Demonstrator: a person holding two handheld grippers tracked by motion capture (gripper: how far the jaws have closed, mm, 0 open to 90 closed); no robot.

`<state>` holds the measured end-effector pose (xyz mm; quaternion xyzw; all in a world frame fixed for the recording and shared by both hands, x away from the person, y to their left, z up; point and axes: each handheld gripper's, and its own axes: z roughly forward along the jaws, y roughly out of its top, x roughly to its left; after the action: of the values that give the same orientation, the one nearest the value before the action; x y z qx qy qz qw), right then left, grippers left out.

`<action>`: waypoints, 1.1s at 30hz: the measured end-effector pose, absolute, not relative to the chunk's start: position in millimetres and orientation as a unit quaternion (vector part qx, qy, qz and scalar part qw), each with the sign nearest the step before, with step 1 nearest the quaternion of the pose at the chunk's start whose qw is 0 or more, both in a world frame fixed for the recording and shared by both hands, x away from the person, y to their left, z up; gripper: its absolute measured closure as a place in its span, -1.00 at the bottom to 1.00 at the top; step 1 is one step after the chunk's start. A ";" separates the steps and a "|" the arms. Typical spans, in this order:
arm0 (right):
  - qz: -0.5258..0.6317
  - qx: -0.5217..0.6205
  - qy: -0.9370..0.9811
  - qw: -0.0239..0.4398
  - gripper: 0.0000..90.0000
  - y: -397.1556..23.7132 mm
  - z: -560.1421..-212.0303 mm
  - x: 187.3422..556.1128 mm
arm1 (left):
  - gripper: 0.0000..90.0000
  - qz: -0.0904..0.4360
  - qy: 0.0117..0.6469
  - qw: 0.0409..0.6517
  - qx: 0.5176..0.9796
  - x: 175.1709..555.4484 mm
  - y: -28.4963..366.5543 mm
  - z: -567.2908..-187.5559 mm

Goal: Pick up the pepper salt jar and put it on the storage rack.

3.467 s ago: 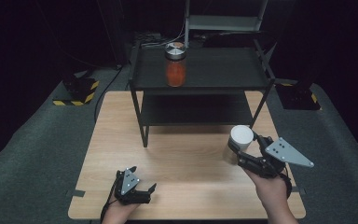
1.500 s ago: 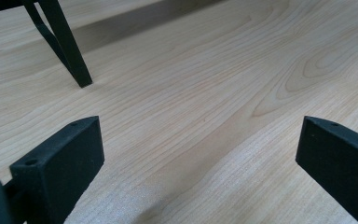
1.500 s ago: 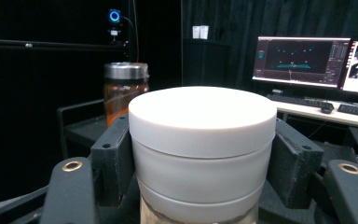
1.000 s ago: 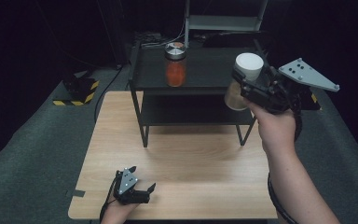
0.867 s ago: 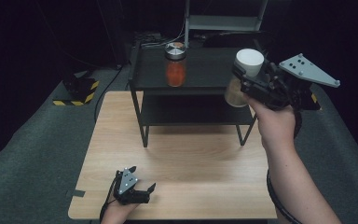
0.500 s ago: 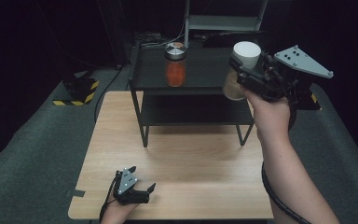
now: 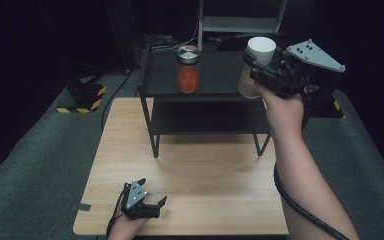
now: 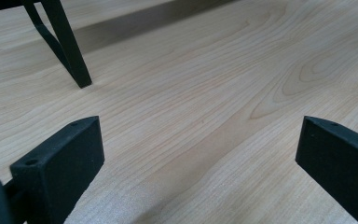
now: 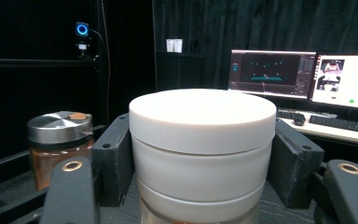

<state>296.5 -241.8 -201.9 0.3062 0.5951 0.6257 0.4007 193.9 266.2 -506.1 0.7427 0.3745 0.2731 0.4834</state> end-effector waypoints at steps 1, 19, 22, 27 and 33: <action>0.624 0.306 0.596 0.402 -0.27 -241.0 -201.8 298.5 | -0.98 0.274 0.374 0.484 0.742 193.9 266.4 -506.4; 0.621 0.313 0.595 0.403 -0.27 -231.7 -203.5 327.2 | -0.98 0.266 0.379 0.492 0.737 194.6 270.4 -507.6; 0.618 0.313 0.597 0.405 -0.27 -228.5 -201.6 330.3 | -0.97 0.265 0.378 0.493 0.737 194.8 270.8 -507.6; 0.617 0.318 0.597 0.402 -0.27 -225.0 -202.2 333.2 | -0.97 0.263 0.380 0.495 0.736 195.2 271.9 -508.0; 0.615 0.316 0.599 0.405 -0.27 -221.3 -203.5 335.3 | -0.97 0.262 0.380 0.497 0.735 195.4 273.0 -508.3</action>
<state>335.3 -221.3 -203.5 0.3162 0.5987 0.6147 0.4046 195.4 273.0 -508.3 0.7349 0.3801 0.2617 0.4970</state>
